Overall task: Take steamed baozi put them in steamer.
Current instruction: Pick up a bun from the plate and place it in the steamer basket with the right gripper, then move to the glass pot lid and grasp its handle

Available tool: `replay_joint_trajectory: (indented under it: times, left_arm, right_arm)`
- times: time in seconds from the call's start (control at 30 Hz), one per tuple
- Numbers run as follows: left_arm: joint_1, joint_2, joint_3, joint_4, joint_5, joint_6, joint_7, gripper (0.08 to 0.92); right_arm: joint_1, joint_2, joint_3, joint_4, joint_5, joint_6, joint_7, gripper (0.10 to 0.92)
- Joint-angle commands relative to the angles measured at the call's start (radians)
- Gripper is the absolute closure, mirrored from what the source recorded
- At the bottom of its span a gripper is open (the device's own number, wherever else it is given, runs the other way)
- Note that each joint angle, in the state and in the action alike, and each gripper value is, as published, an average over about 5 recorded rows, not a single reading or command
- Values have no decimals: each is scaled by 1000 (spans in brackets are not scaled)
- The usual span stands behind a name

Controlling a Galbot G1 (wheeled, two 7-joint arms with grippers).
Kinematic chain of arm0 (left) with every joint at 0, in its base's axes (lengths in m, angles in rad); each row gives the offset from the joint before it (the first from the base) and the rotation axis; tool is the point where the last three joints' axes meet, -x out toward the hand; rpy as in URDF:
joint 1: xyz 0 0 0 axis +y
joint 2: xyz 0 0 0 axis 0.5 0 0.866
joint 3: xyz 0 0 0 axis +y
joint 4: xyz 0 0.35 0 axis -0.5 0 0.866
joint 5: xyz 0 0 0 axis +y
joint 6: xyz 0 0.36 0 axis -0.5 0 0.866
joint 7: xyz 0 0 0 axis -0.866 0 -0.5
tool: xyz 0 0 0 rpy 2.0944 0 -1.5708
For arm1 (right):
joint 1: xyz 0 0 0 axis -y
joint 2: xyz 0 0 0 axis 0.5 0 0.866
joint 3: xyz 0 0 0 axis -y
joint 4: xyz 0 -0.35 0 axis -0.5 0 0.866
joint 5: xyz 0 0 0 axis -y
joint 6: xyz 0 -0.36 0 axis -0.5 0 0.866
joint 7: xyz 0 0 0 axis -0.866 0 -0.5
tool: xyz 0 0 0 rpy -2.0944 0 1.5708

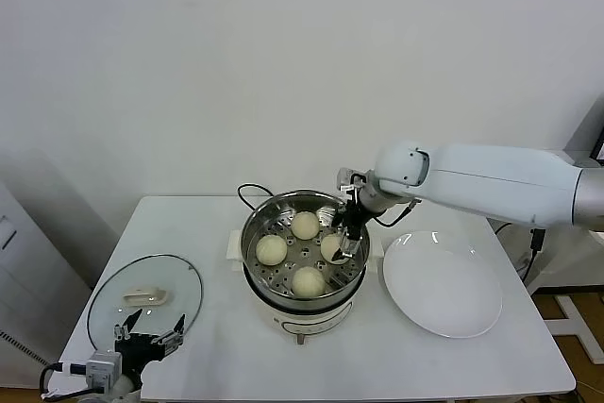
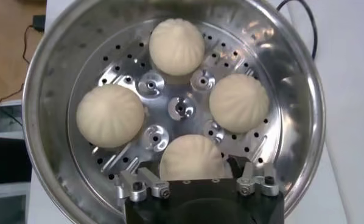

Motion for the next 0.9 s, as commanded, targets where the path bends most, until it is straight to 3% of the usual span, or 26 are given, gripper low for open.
replay_joint_trajectory:
  times: [0.03,0.2,0.53,0.7,0.9]
  left_arm:
    - [-3,-3,-4,-8,-5,1,0,177]
    - [-18,-14,-7,-5,-11,5,-4,177]
    - [-50,-24,-28,13,-21,2,-1,177]
    - [-54,-27,-38,21,-8,-13,6,177]
    - [-42,-18,-59,42,36,-51,30,177]
  right_arm:
    - [25,-128,161,-22,96,30,-36,205]
    - [-80,-275,302,-20,171,118,87,203]
    - [-527,-494,730,60,158,339,411,203]
    - [-944,-488,1119,98,129,430,555,203]
    - [-1376,-370,1531,75,24,540,713,203]
